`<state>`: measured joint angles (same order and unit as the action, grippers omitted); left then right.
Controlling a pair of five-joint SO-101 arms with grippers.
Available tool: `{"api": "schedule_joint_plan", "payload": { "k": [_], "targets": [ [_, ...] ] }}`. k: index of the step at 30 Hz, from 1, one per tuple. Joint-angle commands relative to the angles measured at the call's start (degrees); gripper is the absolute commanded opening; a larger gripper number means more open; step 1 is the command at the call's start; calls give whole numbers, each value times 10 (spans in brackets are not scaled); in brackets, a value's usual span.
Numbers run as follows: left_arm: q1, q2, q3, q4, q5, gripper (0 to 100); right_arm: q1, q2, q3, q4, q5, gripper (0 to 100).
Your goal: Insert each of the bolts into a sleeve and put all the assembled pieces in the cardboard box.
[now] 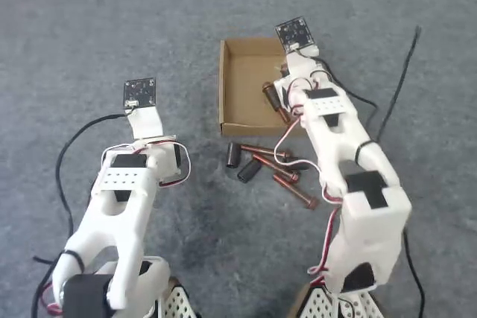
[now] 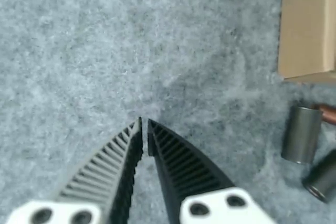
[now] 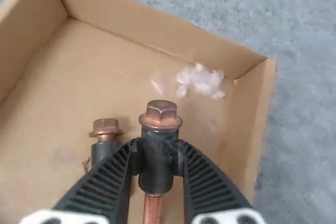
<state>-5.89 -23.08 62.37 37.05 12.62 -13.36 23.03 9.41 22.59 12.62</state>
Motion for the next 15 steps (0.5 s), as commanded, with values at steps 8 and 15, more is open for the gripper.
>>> {"api": "schedule_joint_plan", "payload": {
  "k": [8, 15],
  "targets": [
    [-1, -2, -29, -4, 2, 12, 4, 15, -160, 206, 64, 113],
    [-1, -2, -29, -4, 2, 12, 7, 9, -163, 214, 65, 71]
  ]
}}
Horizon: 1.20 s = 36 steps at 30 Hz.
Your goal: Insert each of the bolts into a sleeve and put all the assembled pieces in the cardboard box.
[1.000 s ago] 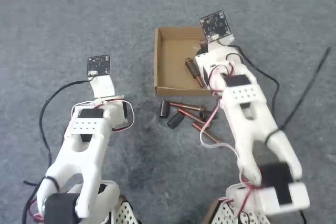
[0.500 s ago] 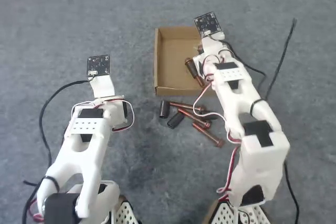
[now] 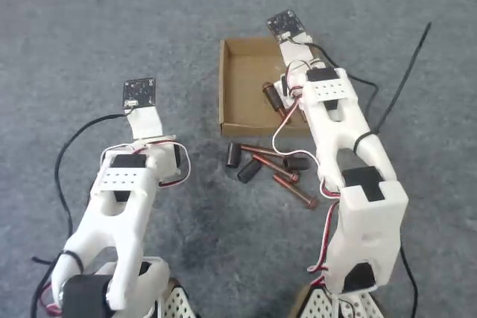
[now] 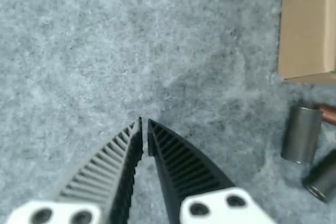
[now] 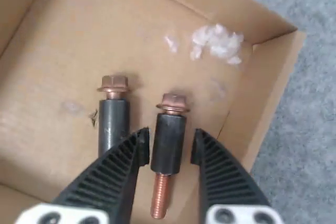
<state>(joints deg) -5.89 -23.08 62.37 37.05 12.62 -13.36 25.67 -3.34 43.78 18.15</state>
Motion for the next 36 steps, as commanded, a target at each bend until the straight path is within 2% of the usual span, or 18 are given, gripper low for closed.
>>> {"api": "schedule_joint_plan", "payload": {
  "k": [1, 9, 19, 21, 24, 30, 36],
  "targets": [
    [-1, -2, -29, -4, 2, 12, 7, -18, -36, 2, 11, 61],
    [-1, -2, -27, -25, 2, 12, 20, -88, -44, 77, 11, 6],
    [-1, -2, -29, -25, 1, 12, 21, -153, -43, 240, 7, 6],
    [-1, -2, -29, -25, 1, 12, 20, -150, -35, 261, -16, 6],
    [-1, -2, -29, -25, 1, 12, 21, -170, 1, 271, -47, 6],
    [-2, -2, -29, -25, 1, 12, 16, -284, 118, 273, -48, 6],
    [-2, -2, -29, -25, 1, 12, -6, -384, 266, 220, -47, 6]
  ]
}}
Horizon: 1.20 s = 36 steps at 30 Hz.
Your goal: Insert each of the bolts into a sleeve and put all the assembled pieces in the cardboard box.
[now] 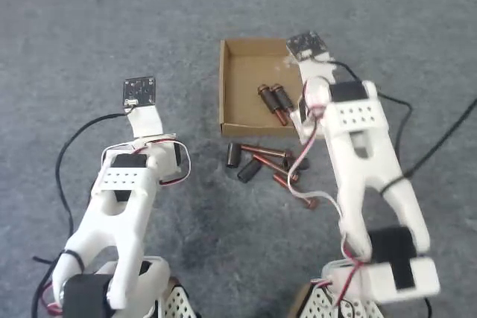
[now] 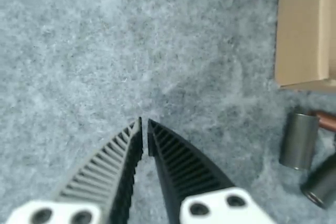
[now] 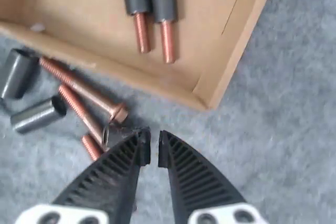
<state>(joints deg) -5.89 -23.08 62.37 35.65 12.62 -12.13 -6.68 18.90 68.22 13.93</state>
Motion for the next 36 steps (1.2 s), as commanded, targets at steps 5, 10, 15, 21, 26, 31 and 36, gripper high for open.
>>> {"api": "schedule_joint_plan", "payload": {
  "k": [5, 10, 15, 21, 26, 31, 36],
  "targets": [
    [-2, -2, -28, -11, 1, 12, -68, -51, 112, -31, 79, 6],
    [-2, -2, -27, -11, 1, 12, -76, -9, 127, -32, 200, 7],
    [-2, -2, -27, -11, 1, 12, -47, 22, 153, -99, 228, 24],
    [-2, -2, -27, -11, 1, 12, -10, 25, 162, -179, 225, 6],
    [-1, -2, -28, -11, 1, 12, -8, 27, 170, -217, 224, 7],
    [1, -2, -28, -11, 1, 12, -12, 27, 181, -260, 206, 7],
    [2, -2, -26, -11, 1, 12, -28, 38, 184, -287, 216, 7]
  ]
}}
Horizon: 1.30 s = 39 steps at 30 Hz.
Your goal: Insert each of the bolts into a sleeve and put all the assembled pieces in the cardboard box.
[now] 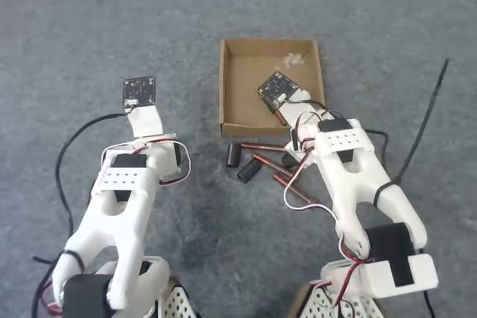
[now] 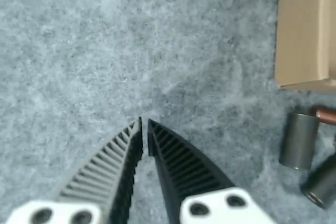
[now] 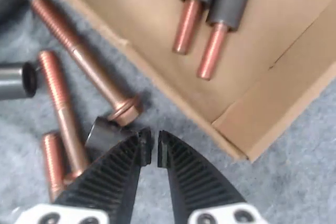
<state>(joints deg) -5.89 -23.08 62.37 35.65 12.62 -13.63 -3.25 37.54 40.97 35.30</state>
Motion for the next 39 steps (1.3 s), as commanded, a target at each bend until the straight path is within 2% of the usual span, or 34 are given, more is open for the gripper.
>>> {"api": "schedule_joint_plan", "payload": {
  "k": [1, 12, 17, 25, 30, 39],
  "targets": [
    [0, -2, -26, -11, 1, 12, -15, 7, -4, -12, 18, 7],
    [1, -2, -26, -11, 1, 12, -24, -80, 60, 42, 98, 7],
    [2, -2, -26, -11, -16, 12, -36, -116, 92, 41, 103, 10],
    [4, -3, -26, -9, -41, 12, -49, -85, 91, 30, 128, 18],
    [4, -3, -26, -9, -41, 12, -56, -72, 84, 28, 127, 116],
    [4, -3, -26, -9, -41, 12, -56, -6, 15, 73, 130, 110]
  ]
}}
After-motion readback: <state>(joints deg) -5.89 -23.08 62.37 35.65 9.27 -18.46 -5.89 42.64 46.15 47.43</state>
